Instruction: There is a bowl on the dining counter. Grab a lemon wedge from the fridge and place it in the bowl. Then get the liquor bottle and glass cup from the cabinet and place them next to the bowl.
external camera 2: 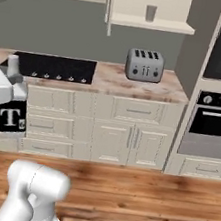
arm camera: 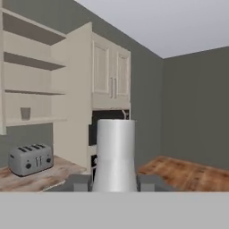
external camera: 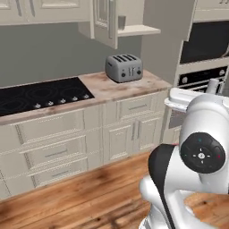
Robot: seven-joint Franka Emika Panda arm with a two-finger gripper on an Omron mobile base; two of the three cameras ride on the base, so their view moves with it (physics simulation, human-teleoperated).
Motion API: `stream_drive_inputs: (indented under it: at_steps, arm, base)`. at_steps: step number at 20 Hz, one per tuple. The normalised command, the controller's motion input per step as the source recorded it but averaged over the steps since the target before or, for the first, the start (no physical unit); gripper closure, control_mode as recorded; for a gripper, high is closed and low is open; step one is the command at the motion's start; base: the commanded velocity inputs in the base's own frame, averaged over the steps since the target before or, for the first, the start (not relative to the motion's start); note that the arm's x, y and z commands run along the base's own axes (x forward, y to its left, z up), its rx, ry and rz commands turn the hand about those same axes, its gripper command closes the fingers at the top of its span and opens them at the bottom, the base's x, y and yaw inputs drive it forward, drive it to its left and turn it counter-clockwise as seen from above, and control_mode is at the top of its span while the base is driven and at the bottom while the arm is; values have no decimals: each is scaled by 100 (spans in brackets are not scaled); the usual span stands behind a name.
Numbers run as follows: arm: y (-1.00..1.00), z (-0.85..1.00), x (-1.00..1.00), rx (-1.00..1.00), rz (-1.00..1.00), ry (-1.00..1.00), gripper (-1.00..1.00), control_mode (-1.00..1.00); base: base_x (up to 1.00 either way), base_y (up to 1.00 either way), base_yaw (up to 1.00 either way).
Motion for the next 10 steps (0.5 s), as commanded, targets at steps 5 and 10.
stream_drive_inputs:
  at_steps: [5,10]
  arm:
    - [0,0,0,0,0,0,100,100]
    - [0,0,0,0,0,0,100,100]
  base:
    - [-100,33,-17]
    - [-100,20,-14]
